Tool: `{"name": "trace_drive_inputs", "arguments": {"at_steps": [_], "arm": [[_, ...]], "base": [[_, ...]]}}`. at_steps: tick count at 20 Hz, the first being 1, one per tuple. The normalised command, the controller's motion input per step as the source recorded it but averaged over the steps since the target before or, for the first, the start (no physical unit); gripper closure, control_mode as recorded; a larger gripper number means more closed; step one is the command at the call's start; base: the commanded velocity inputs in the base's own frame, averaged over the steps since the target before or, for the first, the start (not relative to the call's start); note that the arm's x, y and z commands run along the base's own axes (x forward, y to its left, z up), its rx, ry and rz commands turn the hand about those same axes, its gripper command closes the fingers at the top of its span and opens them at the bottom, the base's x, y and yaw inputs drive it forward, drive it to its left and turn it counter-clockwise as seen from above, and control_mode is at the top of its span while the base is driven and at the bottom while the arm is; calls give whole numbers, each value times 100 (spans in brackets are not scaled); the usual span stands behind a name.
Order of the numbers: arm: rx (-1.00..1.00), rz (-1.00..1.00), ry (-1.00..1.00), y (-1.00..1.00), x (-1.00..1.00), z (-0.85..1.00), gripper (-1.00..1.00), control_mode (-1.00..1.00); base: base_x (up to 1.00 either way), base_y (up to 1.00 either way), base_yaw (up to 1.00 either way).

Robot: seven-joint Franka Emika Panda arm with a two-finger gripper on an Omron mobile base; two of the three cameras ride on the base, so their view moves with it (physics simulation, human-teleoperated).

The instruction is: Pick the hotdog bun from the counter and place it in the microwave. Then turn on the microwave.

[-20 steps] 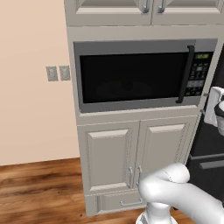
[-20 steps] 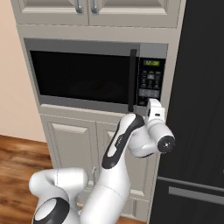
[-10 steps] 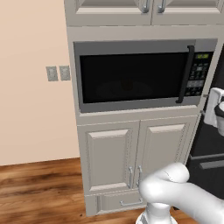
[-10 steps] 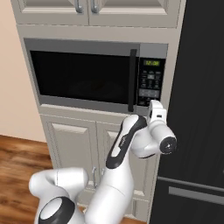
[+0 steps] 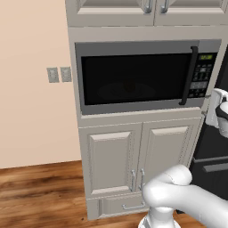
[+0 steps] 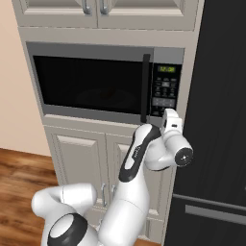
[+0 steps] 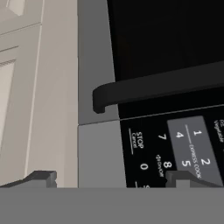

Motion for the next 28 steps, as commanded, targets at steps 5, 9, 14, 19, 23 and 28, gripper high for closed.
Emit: {"name": "trace_drive_inputs", "arguments": {"at_steps": [5,9,14,19,23,28], "arm": [[0,0,0,0,13,0,-100,-100],[0,0,0,-1,12,-1,-100,-100],[0,0,0,-1,11,-1,-100,-100],[1,0,0,-3,8,-3,-100,-100],[1,0,0,-12,0,-5,-100,-100],[2,0,0,-8,2,-9,-100,-100]], "base": [[0,0,0],[0,0,0],[0,0,0],[0,0,0],[0,0,0],[0,0,0]]}}
